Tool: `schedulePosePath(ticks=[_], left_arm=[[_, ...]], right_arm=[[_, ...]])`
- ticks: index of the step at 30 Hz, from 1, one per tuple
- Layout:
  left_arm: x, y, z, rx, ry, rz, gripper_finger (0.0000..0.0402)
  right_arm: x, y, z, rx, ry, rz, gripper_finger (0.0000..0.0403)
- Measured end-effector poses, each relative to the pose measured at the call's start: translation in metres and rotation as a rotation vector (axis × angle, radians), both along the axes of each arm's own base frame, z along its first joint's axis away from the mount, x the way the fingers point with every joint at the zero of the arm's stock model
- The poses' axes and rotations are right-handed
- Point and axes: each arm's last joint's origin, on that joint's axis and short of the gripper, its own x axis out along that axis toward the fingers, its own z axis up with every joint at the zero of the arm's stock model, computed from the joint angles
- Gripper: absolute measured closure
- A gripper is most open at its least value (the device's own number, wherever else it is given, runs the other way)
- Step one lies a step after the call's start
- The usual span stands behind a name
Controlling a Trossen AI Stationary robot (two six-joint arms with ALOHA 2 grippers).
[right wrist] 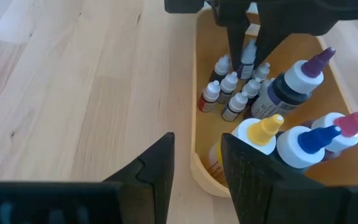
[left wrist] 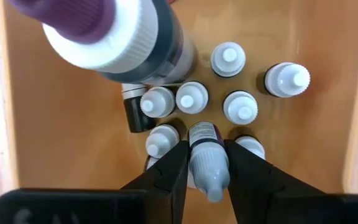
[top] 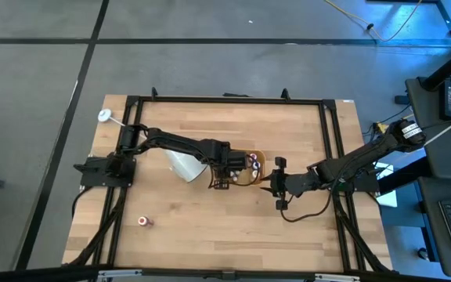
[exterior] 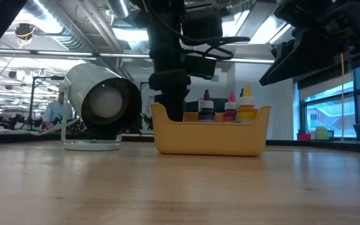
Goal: Pick & Place food coloring
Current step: Put the small purple food coloring bottle into the yellow bin
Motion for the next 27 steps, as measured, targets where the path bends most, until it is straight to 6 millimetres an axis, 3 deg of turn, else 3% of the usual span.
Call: schedulePosePath(ticks=[27], left_arm=[[0.0,-0.0015,-0.0001,-0.052,0.0,-0.014,0.03]], right_arm=[[-0.0008,-0.0003,-0.001,-0.003,0.012,-0.001,0.0269]])
